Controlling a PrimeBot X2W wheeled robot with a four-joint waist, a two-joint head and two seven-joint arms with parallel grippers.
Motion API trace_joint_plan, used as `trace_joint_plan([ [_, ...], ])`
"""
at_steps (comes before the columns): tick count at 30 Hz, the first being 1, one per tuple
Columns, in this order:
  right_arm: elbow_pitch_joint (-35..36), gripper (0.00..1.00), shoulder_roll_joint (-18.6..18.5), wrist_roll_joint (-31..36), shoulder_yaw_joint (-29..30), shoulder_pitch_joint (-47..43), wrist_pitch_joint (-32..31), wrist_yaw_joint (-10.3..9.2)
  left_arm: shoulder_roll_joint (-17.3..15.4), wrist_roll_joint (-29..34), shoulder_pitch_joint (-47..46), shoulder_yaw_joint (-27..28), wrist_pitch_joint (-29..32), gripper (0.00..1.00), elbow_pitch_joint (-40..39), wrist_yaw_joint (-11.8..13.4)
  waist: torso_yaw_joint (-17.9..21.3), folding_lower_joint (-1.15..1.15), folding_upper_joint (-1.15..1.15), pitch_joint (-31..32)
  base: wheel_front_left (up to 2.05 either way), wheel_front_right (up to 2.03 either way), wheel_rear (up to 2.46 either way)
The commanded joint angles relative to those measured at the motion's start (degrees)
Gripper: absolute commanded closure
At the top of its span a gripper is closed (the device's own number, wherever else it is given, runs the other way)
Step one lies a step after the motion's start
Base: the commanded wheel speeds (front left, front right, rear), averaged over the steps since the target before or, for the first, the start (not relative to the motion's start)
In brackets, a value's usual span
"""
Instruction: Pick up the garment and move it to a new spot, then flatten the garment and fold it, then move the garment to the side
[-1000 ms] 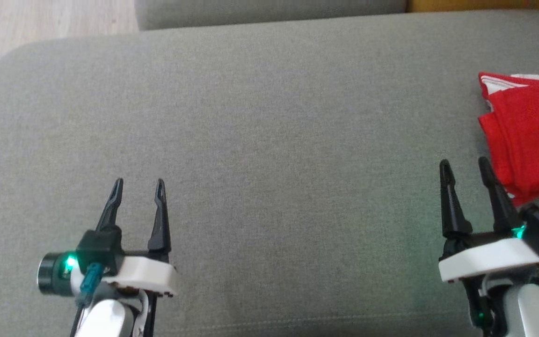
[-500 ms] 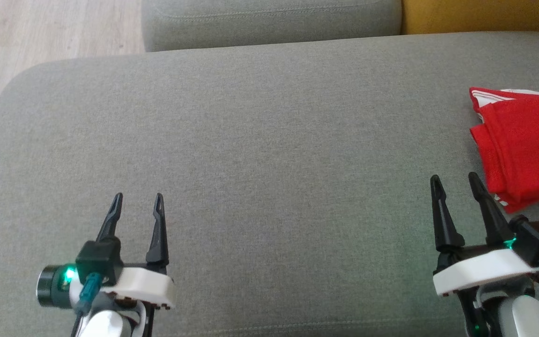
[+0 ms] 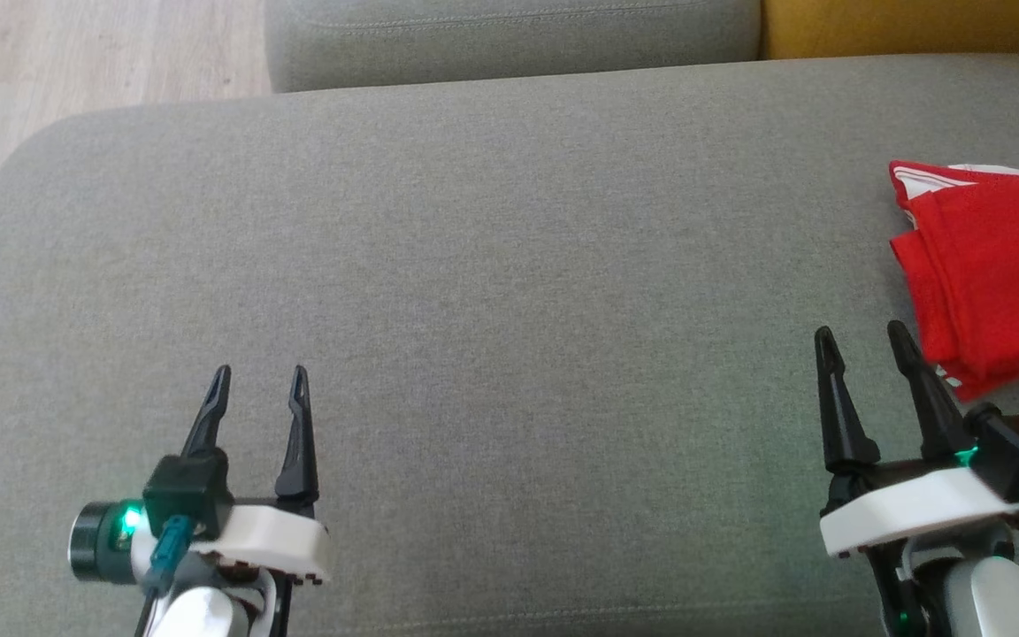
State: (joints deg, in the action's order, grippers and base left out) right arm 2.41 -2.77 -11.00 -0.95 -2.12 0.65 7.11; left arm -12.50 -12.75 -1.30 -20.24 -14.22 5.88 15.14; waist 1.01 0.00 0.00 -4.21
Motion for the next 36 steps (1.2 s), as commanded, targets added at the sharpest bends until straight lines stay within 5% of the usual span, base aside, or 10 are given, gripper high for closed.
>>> trace_joint_plan([
  [1, 2.2, 0.0, -0.1, 0.2, -1.2, 0.6, -0.1, 0.37, -1.2, -0.1, -2.2, 1.7, -0.5, 0.0, -1.5, 0.4, 0.0, 0.0, 0.0, 0.1, 0.0, 0.0, 0.0],
  [10, 2.0, 0.0, -0.1, -0.4, -1.3, 0.7, -0.2, 0.37, -1.5, -0.5, -2.5, 1.5, -0.5, 0.0, -1.2, 0.3, -0.1, 0.0, 0.0, -0.2, 0.0, 0.0, 0.0],
  [11, -0.2, 1.0, 0.0, -0.1, -0.1, 0.0, -0.2, 0.0, -0.1, 0.0, 0.0, -0.3, 0.0, 1.0, 0.3, 0.0, -0.1, 0.0, 0.0, -0.2, 0.0, 0.0, 0.0],
  [36, -5.4, 1.0, -0.9, -15.6, -0.2, 1.1, -0.4, 0.06, 1.3, -15.0, -0.1, 2.7, 2.9, 1.0, 3.9, -4.0, -0.2, 0.0, 0.0, 0.5, 0.0, 0.0, 0.0],
])
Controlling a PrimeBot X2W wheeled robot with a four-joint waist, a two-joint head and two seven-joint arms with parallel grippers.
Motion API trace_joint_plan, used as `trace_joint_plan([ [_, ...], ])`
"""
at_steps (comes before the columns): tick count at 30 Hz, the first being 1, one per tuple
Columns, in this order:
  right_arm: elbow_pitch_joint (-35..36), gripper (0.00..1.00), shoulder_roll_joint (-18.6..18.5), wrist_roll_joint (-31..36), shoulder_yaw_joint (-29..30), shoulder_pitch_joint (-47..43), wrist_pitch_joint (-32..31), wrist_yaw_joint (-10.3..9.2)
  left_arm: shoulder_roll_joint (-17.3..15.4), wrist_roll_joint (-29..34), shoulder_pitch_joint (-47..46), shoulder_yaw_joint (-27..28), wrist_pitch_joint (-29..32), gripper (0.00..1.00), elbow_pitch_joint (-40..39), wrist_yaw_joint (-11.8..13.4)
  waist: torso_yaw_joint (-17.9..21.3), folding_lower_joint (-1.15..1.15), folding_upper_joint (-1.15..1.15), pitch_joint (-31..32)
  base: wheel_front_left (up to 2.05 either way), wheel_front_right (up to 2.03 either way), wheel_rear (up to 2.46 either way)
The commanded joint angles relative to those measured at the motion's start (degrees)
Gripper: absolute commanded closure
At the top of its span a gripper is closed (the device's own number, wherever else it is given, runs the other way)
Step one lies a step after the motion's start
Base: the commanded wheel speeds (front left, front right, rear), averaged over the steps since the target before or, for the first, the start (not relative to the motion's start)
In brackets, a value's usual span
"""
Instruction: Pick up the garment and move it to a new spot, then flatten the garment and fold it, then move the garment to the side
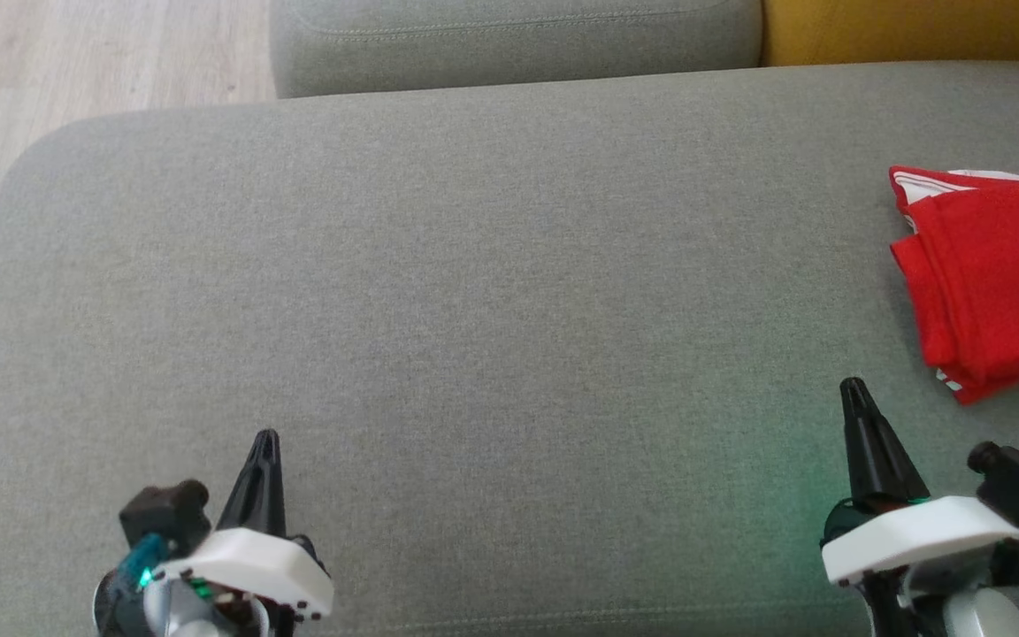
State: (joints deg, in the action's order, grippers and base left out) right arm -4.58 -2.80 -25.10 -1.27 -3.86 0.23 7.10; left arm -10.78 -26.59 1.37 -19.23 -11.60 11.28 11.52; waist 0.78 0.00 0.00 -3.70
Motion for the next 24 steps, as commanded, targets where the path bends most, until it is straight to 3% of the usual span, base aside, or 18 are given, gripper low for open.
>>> trace_joint_plan([
  [1, 1.4, 1.0, -0.9, -2.2, 0.1, 2.9, 0.0, 0.07, -0.4, -1.9, -2.8, 1.9, 0.4, 1.0, -1.5, -0.6, 0.0, 0.0, 0.0, 0.1, 0.0, 0.0, 0.0],
  [24, -0.8, 1.0, -1.5, -17.0, 0.8, 4.4, -0.6, 0.14, 0.8, -16.4, -3.8, 6.1, 3.5, 1.0, -0.6, -4.6, -0.2, 0.0, 0.0, 0.8, 0.0, 0.0, 0.0],
])
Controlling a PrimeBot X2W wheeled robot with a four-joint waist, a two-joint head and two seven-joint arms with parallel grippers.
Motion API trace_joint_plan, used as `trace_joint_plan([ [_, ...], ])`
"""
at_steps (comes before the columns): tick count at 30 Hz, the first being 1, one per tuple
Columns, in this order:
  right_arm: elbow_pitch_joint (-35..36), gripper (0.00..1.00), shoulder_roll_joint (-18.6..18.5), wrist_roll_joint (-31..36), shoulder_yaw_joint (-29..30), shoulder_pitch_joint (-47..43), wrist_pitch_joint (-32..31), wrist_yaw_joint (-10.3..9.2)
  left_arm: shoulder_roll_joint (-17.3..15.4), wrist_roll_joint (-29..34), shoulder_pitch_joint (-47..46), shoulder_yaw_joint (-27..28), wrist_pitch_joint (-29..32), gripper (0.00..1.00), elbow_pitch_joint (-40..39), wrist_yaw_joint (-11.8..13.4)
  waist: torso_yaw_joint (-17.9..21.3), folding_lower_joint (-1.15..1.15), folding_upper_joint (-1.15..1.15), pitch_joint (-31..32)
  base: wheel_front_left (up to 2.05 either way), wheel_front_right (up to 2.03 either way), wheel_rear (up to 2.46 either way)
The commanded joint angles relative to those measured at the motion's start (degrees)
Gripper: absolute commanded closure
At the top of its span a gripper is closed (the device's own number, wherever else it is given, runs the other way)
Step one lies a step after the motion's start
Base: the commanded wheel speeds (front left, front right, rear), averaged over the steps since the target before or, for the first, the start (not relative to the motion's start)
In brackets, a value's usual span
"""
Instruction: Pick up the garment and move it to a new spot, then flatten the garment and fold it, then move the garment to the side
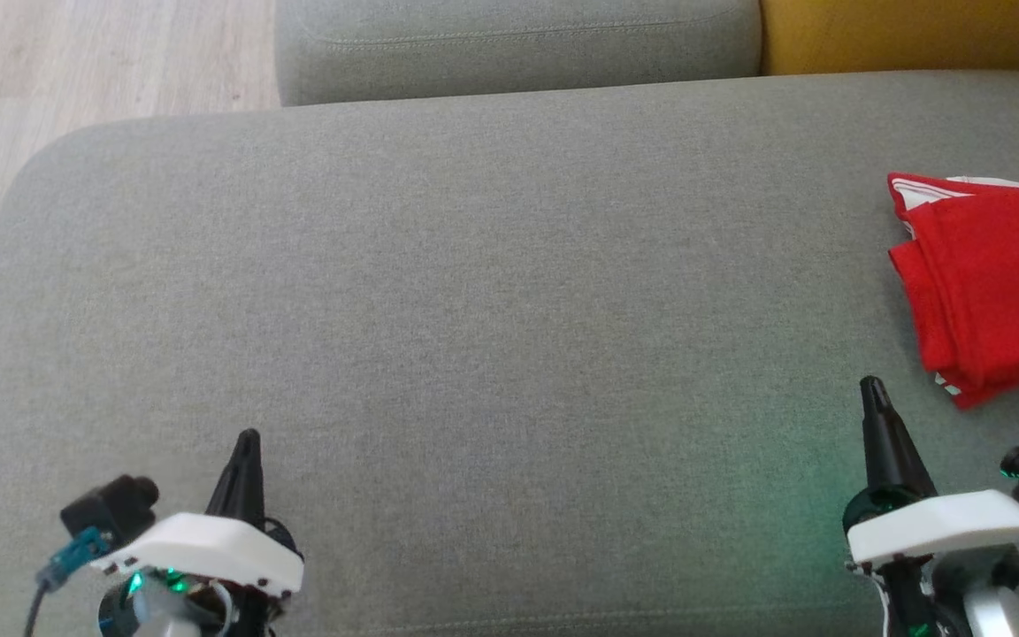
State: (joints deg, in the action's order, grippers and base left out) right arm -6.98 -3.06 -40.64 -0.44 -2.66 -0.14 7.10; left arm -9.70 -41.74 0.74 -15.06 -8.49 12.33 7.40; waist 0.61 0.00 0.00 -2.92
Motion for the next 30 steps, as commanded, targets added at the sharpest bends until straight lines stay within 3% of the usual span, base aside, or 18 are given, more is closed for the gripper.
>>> trace_joint_plan([
  [1, 1.5, 1.0, -1.2, -2.1, 0.0, 3.2, -0.3, 0.14, -0.3, -1.9, -3.2, 2.1, 0.5, 1.0, -1.6, -0.6, 0.0, 0.0, 0.0, 0.1, 0.0, 0.0, 0.0],
  [30, -1.7, 1.0, -1.5, -21.9, 1.5, 5.3, -1.7, 0.24, 1.6, -21.3, -4.5, 8.4, 5.1, 1.0, -0.4, -6.1, -0.2, 0.0, 0.0, 1.1, 0.0, 0.0, 0.0],
])
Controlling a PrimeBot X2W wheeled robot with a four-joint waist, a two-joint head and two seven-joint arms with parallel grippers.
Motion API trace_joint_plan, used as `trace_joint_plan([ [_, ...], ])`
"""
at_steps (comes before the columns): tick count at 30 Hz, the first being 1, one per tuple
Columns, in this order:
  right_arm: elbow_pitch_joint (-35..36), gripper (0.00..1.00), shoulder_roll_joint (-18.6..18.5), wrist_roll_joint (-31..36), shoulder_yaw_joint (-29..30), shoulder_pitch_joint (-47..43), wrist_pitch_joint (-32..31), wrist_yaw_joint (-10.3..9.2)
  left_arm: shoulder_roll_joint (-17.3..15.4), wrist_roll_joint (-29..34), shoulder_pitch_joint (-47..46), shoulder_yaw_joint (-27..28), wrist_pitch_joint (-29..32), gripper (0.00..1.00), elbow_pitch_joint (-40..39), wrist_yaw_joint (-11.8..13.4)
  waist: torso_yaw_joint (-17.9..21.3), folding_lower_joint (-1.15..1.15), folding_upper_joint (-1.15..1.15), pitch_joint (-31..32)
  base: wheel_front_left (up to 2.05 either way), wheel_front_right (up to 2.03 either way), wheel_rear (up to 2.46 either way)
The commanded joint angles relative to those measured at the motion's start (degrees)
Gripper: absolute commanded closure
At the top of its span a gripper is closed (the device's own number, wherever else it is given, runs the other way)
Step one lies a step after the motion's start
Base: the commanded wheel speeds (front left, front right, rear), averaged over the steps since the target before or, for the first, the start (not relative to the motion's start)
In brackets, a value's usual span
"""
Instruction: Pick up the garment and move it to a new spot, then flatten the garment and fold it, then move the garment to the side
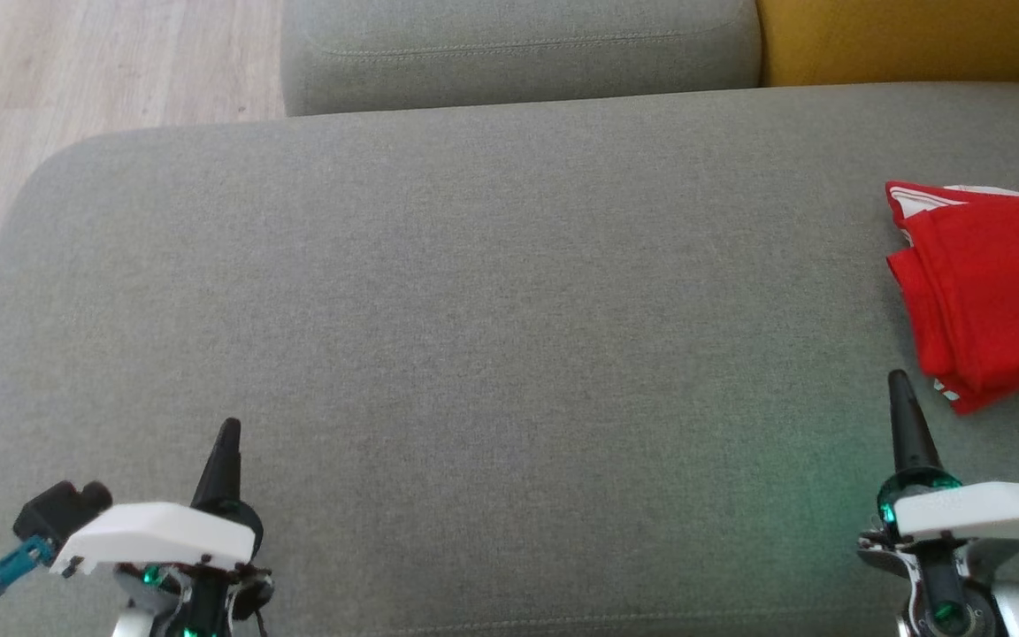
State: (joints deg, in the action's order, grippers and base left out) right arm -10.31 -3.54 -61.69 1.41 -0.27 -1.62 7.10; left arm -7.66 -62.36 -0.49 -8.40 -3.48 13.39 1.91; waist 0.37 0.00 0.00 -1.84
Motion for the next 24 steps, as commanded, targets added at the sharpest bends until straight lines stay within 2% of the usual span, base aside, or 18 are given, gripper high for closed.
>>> trace_joint_plan([
  [1, 1.5, 1.0, -1.0, -1.5, -0.3, 2.9, -0.2, 0.24, -0.3, -1.3, -3.3, 2.0, 0.3, 1.0, -1.4, -0.7, 0.0, 0.0, 0.0, 0.0, 0.0, 0.0, 0.0],
  [24, -0.9, 1.0, -1.1, -16.4, 1.1, 4.5, -1.5, 0.31, 1.4, -15.9, -4.4, 7.1, 4.1, 1.0, -0.5, -4.9, -0.2, 0.0, 0.0, 0.8, 0.0, 0.0, 0.0],
])
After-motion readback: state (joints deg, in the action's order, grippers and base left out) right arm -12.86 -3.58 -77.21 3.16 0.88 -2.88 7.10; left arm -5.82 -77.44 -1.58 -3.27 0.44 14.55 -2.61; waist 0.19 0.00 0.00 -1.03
